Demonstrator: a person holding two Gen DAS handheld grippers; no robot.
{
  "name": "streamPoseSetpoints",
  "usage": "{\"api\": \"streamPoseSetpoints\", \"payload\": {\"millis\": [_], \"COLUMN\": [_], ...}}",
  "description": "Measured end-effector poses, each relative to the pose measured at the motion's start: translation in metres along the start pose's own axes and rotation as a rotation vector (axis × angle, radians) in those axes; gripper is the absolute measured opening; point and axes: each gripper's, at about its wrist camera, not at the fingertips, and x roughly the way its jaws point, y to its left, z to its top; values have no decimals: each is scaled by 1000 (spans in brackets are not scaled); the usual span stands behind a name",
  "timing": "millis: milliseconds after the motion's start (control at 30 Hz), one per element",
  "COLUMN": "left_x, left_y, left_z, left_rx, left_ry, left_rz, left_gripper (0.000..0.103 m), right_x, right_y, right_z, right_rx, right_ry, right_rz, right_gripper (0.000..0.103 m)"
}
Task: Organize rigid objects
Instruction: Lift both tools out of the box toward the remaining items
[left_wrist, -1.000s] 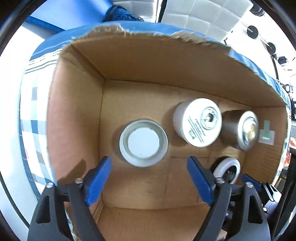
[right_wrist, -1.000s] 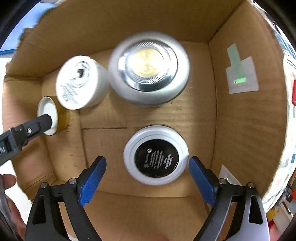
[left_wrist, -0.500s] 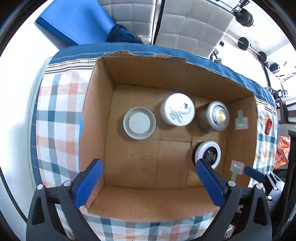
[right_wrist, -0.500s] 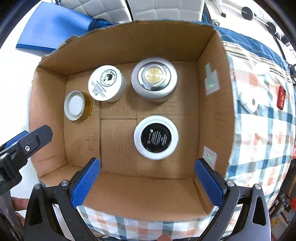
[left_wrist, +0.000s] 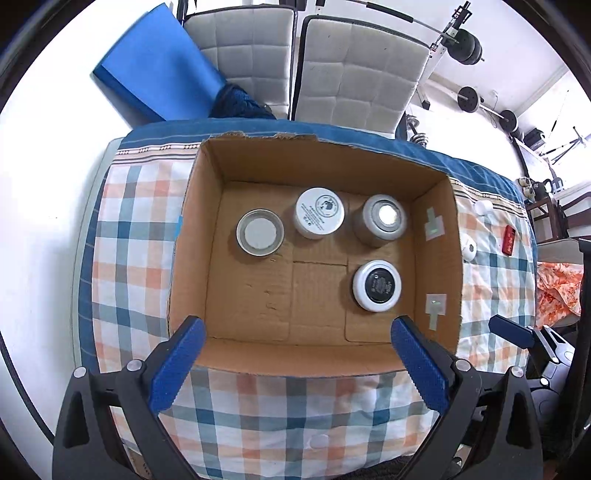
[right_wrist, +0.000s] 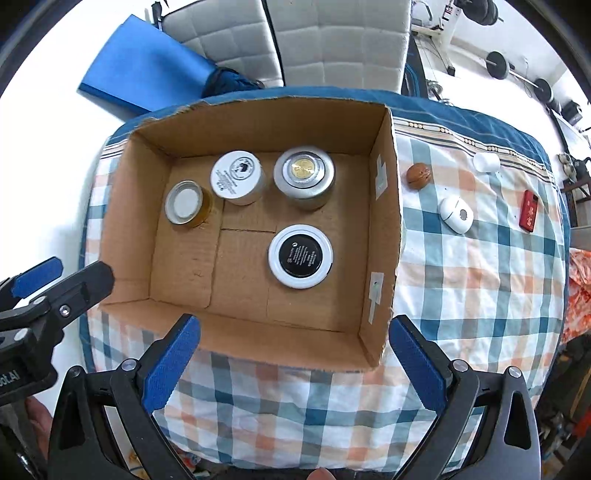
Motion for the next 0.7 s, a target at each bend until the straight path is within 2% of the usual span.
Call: {"api": "streamPoseSetpoints", "payload": {"millis": [133,267,467,600,700], "left_x": [-7,-14,-1,32,62], "left_y": [-15,-49,-145,-222,-266], "left_z": [0,2,18,36,49], "left_rx": [-1,13,105,186,225], "left_ry": [-15,-32,-24,15,36], "left_rz": [-1,-19,-74,-100,-92], "left_gripper": [103,103,103,103,103], "right_x": [-13,-25,-46,-49,-43], "right_y": [-15,-49,-151,-237,-299], "right_z": [-5,-8,-13,-14,-8], "right_rx": [7,37,148,254,333], "right_ry": [-10,-8,-18,-27,-31], "right_rz": [37,71,39,-43,-92], "right_gripper": [103,103,103,103,103]}}
